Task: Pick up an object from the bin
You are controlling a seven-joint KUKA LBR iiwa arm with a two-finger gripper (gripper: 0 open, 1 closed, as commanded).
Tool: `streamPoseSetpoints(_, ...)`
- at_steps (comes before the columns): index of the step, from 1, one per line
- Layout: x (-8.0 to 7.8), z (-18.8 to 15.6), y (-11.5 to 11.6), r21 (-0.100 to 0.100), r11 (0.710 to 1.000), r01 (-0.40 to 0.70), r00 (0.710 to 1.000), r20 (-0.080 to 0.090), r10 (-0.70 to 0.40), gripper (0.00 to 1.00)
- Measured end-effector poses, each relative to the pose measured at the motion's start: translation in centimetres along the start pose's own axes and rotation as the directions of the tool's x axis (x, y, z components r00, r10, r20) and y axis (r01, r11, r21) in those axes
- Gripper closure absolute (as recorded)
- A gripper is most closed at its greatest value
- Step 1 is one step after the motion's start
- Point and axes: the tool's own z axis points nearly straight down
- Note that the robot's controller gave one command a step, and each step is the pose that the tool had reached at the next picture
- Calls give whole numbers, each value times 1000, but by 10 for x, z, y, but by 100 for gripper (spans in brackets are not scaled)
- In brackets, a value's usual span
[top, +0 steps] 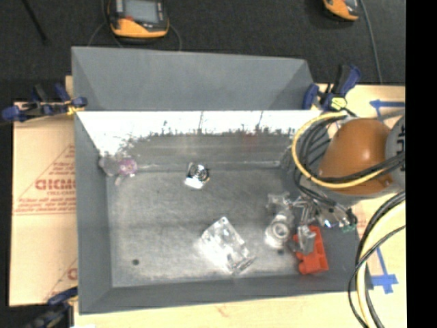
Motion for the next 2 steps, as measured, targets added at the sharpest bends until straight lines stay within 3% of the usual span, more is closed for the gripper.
streamPoseSetpoints(1, 2, 1, -1, 3, 1000, 5, 1000, -5, -5, 100)
streamPoseSetpoints(2, 32, -141, 35, 19, 999, 30, 999, -16, -30, 100)
